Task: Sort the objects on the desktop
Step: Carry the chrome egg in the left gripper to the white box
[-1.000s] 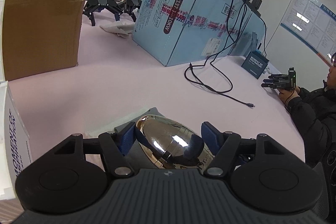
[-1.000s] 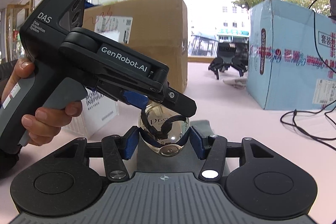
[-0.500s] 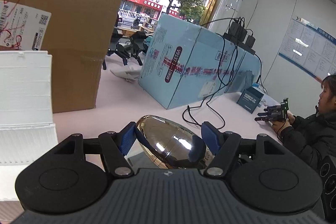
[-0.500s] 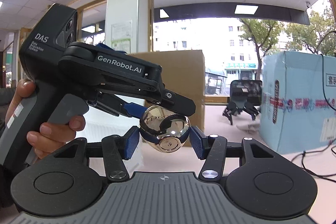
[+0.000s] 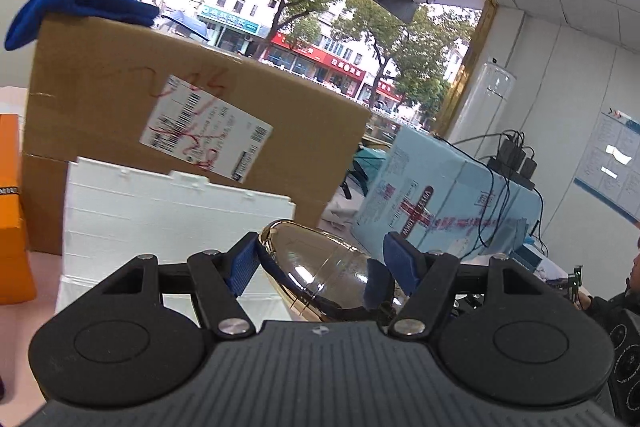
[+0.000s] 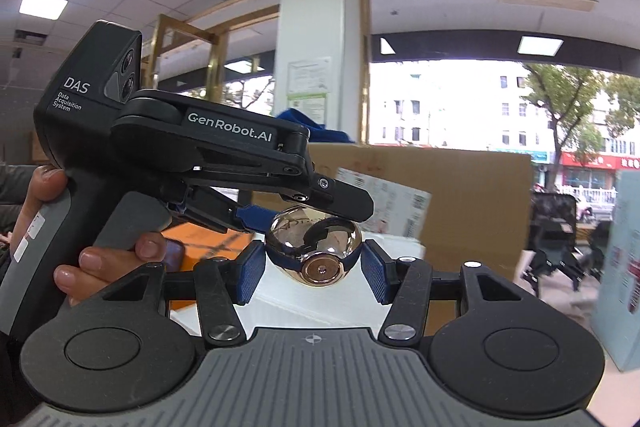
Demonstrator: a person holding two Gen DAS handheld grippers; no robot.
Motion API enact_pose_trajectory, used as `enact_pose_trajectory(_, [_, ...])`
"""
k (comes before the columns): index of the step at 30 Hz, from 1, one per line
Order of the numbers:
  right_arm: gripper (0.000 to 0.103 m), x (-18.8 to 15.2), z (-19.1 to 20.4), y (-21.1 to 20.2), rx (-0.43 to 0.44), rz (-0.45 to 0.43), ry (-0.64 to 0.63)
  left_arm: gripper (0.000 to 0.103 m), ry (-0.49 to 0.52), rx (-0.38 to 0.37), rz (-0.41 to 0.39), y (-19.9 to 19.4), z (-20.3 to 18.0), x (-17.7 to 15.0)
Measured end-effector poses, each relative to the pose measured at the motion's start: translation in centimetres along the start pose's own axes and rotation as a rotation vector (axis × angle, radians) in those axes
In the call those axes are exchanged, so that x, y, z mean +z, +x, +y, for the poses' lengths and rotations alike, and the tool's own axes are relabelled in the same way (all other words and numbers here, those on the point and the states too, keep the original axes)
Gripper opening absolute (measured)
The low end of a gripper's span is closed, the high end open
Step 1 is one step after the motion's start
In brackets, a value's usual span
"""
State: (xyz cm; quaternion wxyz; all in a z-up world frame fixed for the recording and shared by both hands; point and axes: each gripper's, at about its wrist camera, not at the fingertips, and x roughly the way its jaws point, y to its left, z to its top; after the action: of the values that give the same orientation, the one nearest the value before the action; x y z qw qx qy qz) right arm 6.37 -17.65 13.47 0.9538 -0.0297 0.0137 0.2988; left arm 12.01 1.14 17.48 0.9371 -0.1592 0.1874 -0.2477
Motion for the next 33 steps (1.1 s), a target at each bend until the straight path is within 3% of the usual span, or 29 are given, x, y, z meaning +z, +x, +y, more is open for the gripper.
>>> enact_pose_trajectory(7, [0.050, 1.7, 2.7, 4.7, 0.112, 0.001, -0.021, 0.065, -0.053, 0.090, -0.075, -2.9, 5.0, 1.8])
enact_pose_trajectory(12, [0.050, 1.1, 3.6, 6.5, 0.135, 0.014, 0.009, 0.065, -0.080, 0.132, -0.040, -1.7, 6.4, 1.8])
enact_pose_trajectory(19, [0.050, 0.2, 1.9, 6.2, 0.136, 0.169, 0.080, 0.065, -0.015, 0.183, 0.042, 1.3, 5.0, 0.0])
enact_pose_trajectory(27, [0.050, -0.4, 0.0, 7.0, 0.137, 0.347, 0.193, 0.065, -0.009, 0.210, 0.150, 3.7, 5.0, -1.3])
enact_pose_trajectory(33, [0.051, -1.3, -0.4, 8.6, 0.121, 0.435, 0.180, 0.065, -0.007, 0.229, 0.219, 5.2, 5.5, -2.2])
